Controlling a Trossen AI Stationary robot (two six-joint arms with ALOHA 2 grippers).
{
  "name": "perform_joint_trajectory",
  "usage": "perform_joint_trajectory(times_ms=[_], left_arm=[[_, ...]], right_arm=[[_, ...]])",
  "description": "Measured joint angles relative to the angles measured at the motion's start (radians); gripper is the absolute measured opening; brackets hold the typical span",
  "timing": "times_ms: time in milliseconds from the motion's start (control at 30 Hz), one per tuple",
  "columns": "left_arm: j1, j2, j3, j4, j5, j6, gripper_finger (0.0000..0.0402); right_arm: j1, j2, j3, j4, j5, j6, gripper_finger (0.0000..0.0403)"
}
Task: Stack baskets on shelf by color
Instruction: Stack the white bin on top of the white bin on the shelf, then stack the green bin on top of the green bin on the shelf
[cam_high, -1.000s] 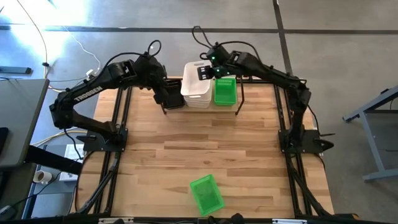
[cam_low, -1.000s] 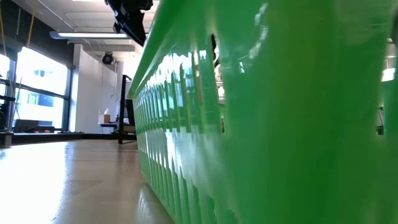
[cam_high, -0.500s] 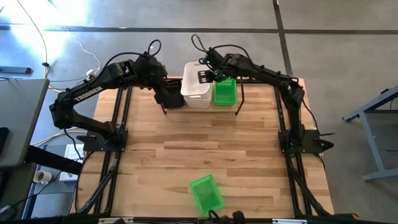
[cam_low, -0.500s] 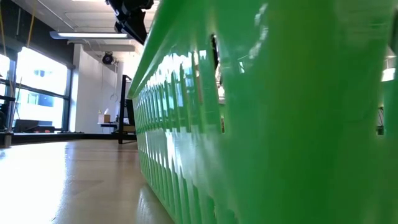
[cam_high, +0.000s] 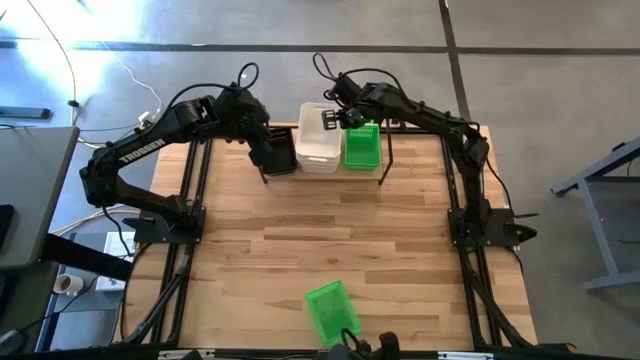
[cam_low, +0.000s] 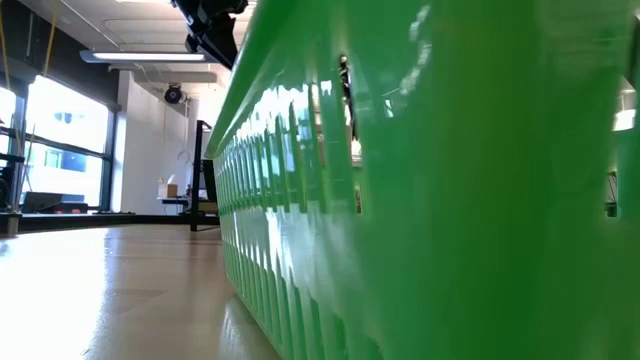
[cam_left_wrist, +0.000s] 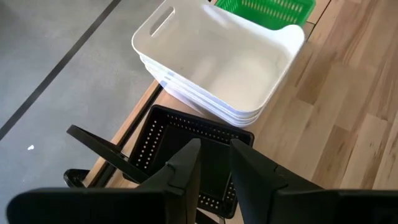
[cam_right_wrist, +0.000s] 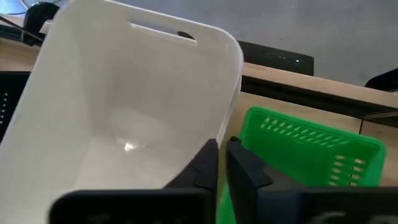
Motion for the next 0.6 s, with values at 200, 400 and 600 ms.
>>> perform_joint_trajectory(times_ms=[200, 400, 600], left_arm=[[0.0, 0.0, 0.0, 0.0, 0.0, 0.0, 0.0076], [0.0, 0.0, 0.0, -0.001, 0.0, 0.0, 0.0076], [0.0, 0.001, 0.0, -0.025, 0.001, 0.0, 0.0076]], right_arm=[[-0.005, 0.0, 0.0, 0.0, -0.002, -0.016, 0.0014], [0.016, -0.004, 0.08, -0.142, -0.005, -0.093, 0.0016], [0.131, -0.006, 0.189, -0.321, 0.014, -0.207, 0.0006]])
